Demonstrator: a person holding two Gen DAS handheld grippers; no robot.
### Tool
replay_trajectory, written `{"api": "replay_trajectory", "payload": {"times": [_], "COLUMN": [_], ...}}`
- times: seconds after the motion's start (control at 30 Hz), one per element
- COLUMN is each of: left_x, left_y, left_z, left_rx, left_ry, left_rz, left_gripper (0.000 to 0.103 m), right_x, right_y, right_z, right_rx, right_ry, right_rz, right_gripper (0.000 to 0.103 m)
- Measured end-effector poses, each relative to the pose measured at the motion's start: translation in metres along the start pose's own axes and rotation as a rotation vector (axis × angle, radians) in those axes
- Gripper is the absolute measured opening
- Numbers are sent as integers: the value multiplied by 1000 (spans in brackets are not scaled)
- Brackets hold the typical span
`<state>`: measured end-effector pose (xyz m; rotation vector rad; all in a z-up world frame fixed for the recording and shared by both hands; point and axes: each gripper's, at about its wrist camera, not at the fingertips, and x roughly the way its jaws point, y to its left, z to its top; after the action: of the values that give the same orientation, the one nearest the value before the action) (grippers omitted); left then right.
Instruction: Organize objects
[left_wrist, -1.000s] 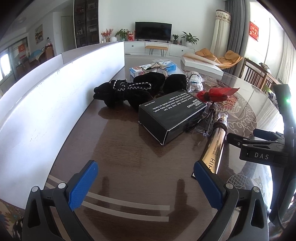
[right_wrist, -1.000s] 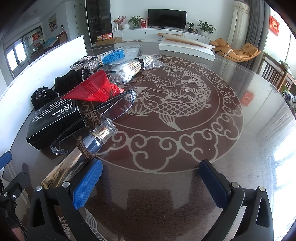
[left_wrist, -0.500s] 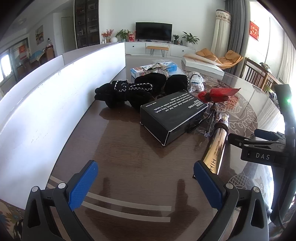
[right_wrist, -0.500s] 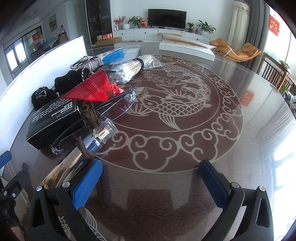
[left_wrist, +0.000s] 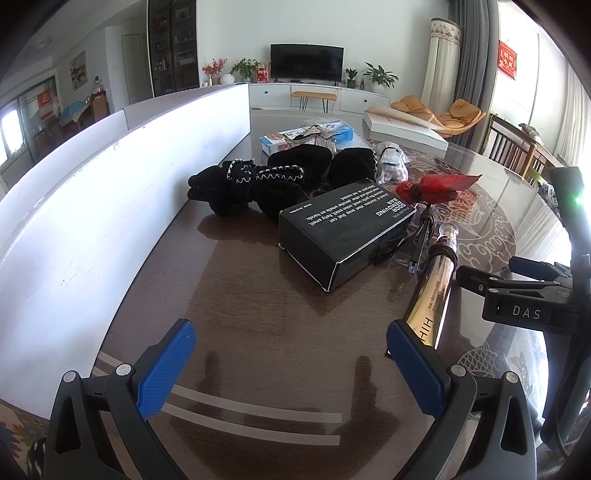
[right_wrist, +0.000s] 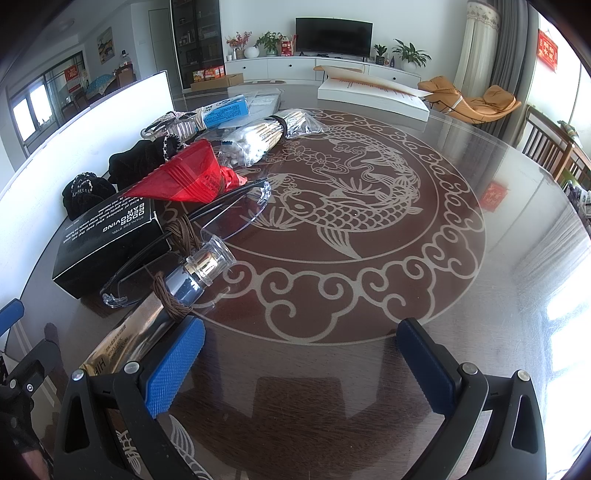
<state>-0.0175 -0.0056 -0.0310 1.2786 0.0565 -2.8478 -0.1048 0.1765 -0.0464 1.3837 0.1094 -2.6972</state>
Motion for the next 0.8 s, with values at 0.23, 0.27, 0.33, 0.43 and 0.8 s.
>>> {"api": "replay_trajectory", "payload": {"times": [0.23,0.27,0.33,0.43,0.8], "left_x": [-4,-3,-3,-2,-1], "left_y": [3,3,4,4,2], "left_z": [1,1,1,1,0], "left_rx": [-10,-11,-14,-13,1], "left_ry": [-8,-7,-5,-4,-3], "left_rz": [-6,-6,-6,-5,6], "left_gripper": [103,103,103,103,103], "right_x": [0,0,0,0,0], "right_y": [0,0,0,0,0], "right_z": [0,0,0,0,0], "right_rx": [0,0,0,0,0], "right_ry": [0,0,0,0,0], "right_rz": [0,0,0,0,0], "right_gripper": [103,103,103,103,103]}}
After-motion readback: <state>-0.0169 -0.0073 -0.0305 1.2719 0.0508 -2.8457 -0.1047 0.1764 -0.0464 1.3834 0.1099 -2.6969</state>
